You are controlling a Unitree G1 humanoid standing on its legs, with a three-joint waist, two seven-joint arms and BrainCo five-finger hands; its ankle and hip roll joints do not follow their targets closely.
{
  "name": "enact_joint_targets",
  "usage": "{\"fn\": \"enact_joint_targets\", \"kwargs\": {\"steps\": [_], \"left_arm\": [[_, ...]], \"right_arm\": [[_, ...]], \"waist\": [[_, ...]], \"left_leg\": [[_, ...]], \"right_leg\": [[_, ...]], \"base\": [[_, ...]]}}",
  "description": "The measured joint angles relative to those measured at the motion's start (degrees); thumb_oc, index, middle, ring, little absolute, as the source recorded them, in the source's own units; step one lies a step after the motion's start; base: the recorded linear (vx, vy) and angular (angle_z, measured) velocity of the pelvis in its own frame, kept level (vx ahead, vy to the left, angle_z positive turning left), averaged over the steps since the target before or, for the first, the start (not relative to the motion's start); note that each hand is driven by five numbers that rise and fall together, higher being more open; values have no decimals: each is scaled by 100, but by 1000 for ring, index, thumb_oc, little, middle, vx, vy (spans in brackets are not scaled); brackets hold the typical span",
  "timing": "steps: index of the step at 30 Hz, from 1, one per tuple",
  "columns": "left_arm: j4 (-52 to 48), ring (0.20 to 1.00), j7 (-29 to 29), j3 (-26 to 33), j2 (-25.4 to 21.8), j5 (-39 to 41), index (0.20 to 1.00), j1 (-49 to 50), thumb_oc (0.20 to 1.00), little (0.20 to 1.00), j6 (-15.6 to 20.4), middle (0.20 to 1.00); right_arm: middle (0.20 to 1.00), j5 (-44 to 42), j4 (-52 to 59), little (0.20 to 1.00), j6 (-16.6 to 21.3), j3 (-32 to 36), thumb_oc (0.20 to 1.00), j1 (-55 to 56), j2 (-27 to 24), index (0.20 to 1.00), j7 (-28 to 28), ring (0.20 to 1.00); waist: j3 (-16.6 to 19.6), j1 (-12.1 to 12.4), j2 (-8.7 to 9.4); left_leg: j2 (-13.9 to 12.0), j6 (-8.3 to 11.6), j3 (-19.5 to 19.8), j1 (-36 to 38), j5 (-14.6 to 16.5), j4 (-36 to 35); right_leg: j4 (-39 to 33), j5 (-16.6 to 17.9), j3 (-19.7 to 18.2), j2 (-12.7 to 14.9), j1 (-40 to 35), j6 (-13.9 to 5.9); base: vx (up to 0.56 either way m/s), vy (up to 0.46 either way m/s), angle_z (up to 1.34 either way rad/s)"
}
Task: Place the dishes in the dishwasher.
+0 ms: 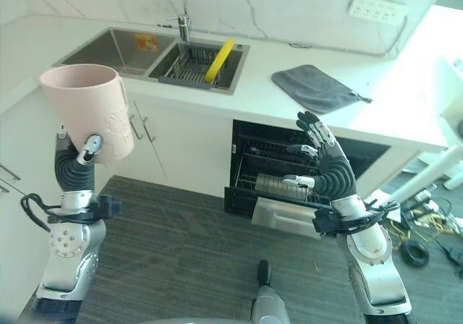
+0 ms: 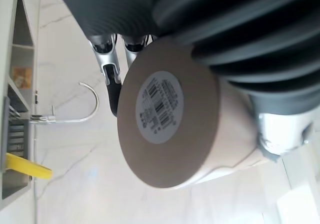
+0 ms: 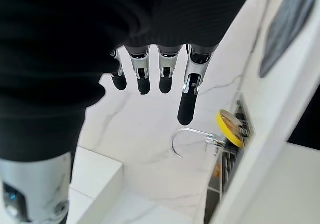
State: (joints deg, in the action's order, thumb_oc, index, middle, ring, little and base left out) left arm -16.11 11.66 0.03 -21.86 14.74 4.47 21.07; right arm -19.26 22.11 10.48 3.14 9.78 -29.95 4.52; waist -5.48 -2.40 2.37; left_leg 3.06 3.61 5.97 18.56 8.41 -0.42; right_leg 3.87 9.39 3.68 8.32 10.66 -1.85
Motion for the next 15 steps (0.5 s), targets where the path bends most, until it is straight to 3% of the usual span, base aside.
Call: {"fn": "enact_joint_targets", "kwargs": {"steps": [1, 2, 4, 7, 8, 10, 12, 13, 14, 15], "left_arm": [[4, 200, 3, 20, -90, -2, 200, -18, 200, 200, -9, 200], [-15, 200, 17, 22, -117, -6, 200, -12, 200, 200, -20, 200], [-137, 200, 72, -12, -123, -7, 200, -46, 200, 200, -78, 200], [-239, 200, 127, -6, -213, -11, 200, -337, 200, 200, -120, 200], [-245, 200, 173, -11, -252, -14, 200, -326, 200, 200, -150, 200], [-441, 200, 220, 17, -277, -16, 200, -250, 200, 200, -175, 200], [-601, 200, 255, 34, -348, -20, 200, -164, 200, 200, -147, 200], [-601, 200, 267, 36, -344, -18, 200, -127, 200, 200, -147, 200], [-589, 200, 264, 41, -323, -21, 200, -35, 200, 200, -96, 200], [-562, 200, 274, -14, -265, -21, 200, 44, 200, 200, -71, 200]], "right_arm": [[1000, 0, -2, 1000, -9, -15, 1000, -44, -56, 1000, -6, 1000], [1000, -5, -5, 1000, -12, -56, 1000, -197, -69, 1000, -23, 1000], [1000, -24, -96, 1000, -132, -271, 1000, -791, -296, 1000, -73, 1000], [1000, -345, -120, 1000, -217, -199, 1000, -1252, -510, 1000, -134, 1000], [1000, -453, -134, 1000, -252, -263, 1000, -1245, -473, 1000, -133, 1000], [1000, -456, -51, 1000, -323, -273, 1000, -974, -412, 1000, -86, 1000], [1000, -456, -50, 1000, -363, -269, 1000, -759, -401, 1000, 18, 1000], [1000, -454, -50, 1000, -367, -264, 1000, -678, -392, 1000, 18, 1000], [1000, -452, -45, 1000, -367, -265, 1000, -638, -271, 1000, -12, 1000], [1000, -447, -14, 1000, -354, -308, 1000, -746, -140, 1000, -57, 1000]], "waist": [[23, 23, 15], [7, 120, -148], [7, 144, -328], [10, 116, -304], [7, 109, -253], [-31, 156, -149], [-127, 221, 68], [-186, 269, 136], [-272, 319, 236], [-339, 392, 268]], "left_leg": [[-69, 101, -20, 90, 66, 1], [-268, 159, -63, 37, 66, 203], [-550, 210, -300, 41, 35, 573], [-818, 334, -489, -13, -59, 1070], [-818, 491, -492, -183, -263, 1486], [-883, 356, -583, -767, -526, 2825], [-686, 100, -446, -1879, -152, 3708], [-607, 54, -424, -2386, -123, 3757], [-427, -52, -368, -2890, -62, 3468], [-122, -96, -357, -3014, -75, 2279]], "right_leg": [[-56, 56, 13, -21, -117, -324], [-47, 75, 79, -244, -142, -161], [390, -270, 601, -568, -50, 227], [494, -635, 535, -1007, -144, 552], [374, -658, 470, -1131, -269, 650], [-135, -644, 237, -1215, -671, 853], [-452, -587, -4, -1168, -814, 1040], [-573, -604, -24, -1152, -909, 1008], [-702, -592, -41, -1089, -1050, 916], [-829, -569, -111, -1023, -1147, 710]], "base": [[238, -532, 34], [235, -527, -23], [207, -456, -58], [174, -413, -49], [126, -398, -65], [88, -300, -46], [110, -219, -34], [139, -84, -36], [104, 16, -37], [70, 69, -49]]}}
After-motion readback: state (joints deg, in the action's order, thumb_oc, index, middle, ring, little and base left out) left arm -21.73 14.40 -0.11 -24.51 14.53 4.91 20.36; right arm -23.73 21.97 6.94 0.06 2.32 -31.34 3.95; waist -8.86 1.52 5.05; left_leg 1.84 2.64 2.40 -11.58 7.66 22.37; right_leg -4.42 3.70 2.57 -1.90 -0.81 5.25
